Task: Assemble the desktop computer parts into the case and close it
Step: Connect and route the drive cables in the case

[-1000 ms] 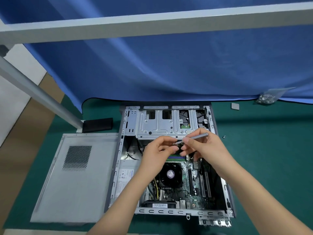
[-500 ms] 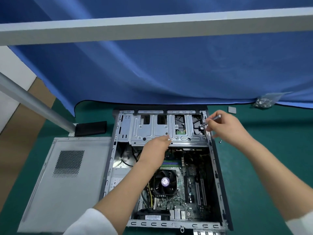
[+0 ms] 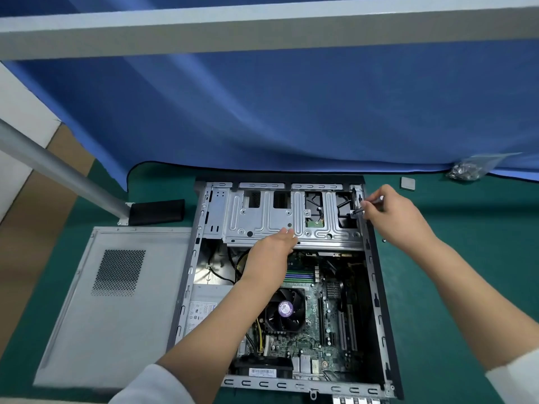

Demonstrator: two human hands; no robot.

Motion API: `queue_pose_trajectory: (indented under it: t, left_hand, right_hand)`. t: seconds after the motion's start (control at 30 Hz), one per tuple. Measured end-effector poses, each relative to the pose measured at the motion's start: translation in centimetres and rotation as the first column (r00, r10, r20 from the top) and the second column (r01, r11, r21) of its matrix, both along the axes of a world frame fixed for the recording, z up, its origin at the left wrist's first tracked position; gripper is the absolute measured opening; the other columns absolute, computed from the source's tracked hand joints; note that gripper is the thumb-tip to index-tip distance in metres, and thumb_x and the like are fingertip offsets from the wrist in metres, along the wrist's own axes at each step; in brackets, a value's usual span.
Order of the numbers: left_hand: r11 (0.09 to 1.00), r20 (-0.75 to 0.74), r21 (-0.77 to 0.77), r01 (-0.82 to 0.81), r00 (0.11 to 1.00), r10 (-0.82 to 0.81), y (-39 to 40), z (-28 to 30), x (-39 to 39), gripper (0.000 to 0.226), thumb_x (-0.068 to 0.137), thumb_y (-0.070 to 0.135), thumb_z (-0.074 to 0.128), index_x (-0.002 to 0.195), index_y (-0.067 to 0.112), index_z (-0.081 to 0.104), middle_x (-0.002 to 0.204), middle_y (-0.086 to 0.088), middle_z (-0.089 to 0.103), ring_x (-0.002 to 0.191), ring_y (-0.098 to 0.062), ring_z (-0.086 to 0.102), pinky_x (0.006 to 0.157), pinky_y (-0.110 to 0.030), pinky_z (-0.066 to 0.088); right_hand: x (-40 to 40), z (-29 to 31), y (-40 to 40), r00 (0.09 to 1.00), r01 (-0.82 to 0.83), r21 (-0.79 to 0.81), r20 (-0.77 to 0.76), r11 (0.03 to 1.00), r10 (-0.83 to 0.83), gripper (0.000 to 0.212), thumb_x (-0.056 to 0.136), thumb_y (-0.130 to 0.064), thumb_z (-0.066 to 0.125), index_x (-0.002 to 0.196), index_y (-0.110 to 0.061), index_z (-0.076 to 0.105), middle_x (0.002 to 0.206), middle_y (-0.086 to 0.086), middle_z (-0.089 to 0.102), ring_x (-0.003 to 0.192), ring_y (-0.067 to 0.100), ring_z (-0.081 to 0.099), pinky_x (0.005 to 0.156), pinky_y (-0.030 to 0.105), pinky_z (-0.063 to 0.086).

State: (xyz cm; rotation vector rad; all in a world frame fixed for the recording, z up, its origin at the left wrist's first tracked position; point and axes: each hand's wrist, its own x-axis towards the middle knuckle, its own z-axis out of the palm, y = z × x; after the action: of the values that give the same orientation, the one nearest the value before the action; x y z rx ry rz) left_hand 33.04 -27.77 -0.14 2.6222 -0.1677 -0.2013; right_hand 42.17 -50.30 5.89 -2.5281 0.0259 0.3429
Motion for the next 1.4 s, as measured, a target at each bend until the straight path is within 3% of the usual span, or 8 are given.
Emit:
queue_pose_trajectory:
  t: [0.43,0.6,0.67,0.77,0.9,1.1,1.23,1.4]
  left_hand:
    - [1.000,-0.005,-0.018,-0.013,1.000,0.013,-0.1,0.1,0.0,0.058,0.086,-0.018,0.045,0.134,0.013,0.055,0.147,0.001,0.042,0.139,-0.009,0.032,0.112,-0.022,0.027]
    - [0.971,-0.027,-0.184,-0.153,0.988,0.150,-0.6,0.8,-0.4,0.033,0.094,0.003,0.054,0.125,0.011,0.062,0.135,-0.002,0.056,0.128,-0.011,0.048,0.104,-0.012,0.026]
    - [0.871,-0.058,-0.394,-0.294,0.954,0.295,-1.4,1.5,-1.3,0.026,0.093,0.013,0.059,0.117,0.017,0.067,0.117,0.005,0.066,0.107,-0.003,0.059,0.096,-0.008,0.037]
    - [0.594,-0.267,-0.618,-0.515,0.848,0.458,-3.1,1.3,-3.2,0.013,0.090,0.015,0.063,0.097,0.024,0.067,0.094,0.007,0.071,0.085,-0.002,0.066,0.086,-0.020,0.052]
    - [0.207,-0.749,-0.537,-0.818,0.575,0.329,-4.6,0.2,-3.8,0.036,0.090,0.020,0.065,0.123,0.009,0.054,0.119,-0.011,0.062,0.101,-0.018,0.064,0.093,-0.025,0.051]
    - [-0.149,-0.891,-0.454,-0.878,0.447,0.080,-5.8,0.3,-1.6,0.069,0.090,0.007,0.063,0.145,-0.004,0.023,0.132,-0.020,0.050,0.111,-0.024,0.059,0.106,-0.035,0.042]
    - [-0.281,-0.907,-0.420,-0.863,0.406,0.110,-6.8,0.0,-0.9,0.060,0.093,-0.004,0.053,0.145,-0.005,0.023,0.118,-0.019,0.052,0.105,-0.026,0.059,0.104,-0.036,0.043]
    - [-0.328,-0.903,-0.429,-0.842,0.401,0.151,-7.6,-0.1,-1.1,0.051,0.097,-0.004,0.045,0.144,-0.005,0.025,0.109,-0.011,0.055,0.100,-0.025,0.059,0.102,-0.035,0.044]
  right_hand:
    - [0.5,-0.2,0.2,0.996,-0.082,-0.158,0.008,0.984,0.084,0.014,0.095,-0.035,0.048,0.093,-0.022,0.047,0.095,0.003,0.067,0.067,0.029,0.059,0.067,0.035,0.048]
    - [0.9,-0.2,0.1,0.991,-0.131,-0.109,-0.006,0.985,0.131,0.010,0.094,-0.029,0.052,0.093,-0.019,0.049,0.097,0.001,0.067,0.082,0.027,0.060,0.071,0.036,0.049]
    - [1.2,0.1,0.0,0.983,-0.182,-0.111,0.006,0.977,0.184,0.006,0.093,-0.024,0.056,0.091,-0.021,0.052,0.095,-0.002,0.066,0.085,0.024,0.060,0.069,0.033,0.046]
    - [1.8,0.6,-0.2,0.967,-0.249,-0.156,0.020,0.956,0.255,0.006,0.091,-0.019,0.058,0.088,-0.024,0.056,0.091,-0.002,0.068,0.081,0.023,0.060,0.070,0.033,0.049]
    - [2.3,1.2,0.1,0.952,-0.298,-0.281,-0.023,0.912,0.304,0.014,0.088,-0.012,0.052,0.089,-0.024,0.059,0.094,-0.001,0.068,0.086,0.027,0.060,0.074,0.039,0.053]
    - [2.7,1.5,0.7,0.919,-0.379,-0.442,-0.075,0.813,0.388,0.017,0.088,-0.009,0.046,0.100,-0.019,0.053,0.099,0.003,0.062,0.085,0.029,0.056,0.064,0.034,0.046]
    - [2.8,1.6,0.9,0.914,-0.394,-0.480,-0.116,0.784,0.388,0.017,0.089,-0.007,0.044,0.106,-0.010,0.045,0.099,0.010,0.059,0.084,0.032,0.055,0.065,0.036,0.046]
    - [2.8,1.8,1.0,0.907,-0.415,-0.473,-0.150,0.777,0.393,0.020,0.088,-0.002,0.042,0.107,-0.007,0.044,0.099,0.013,0.059,0.087,0.033,0.056,0.070,0.039,0.049]
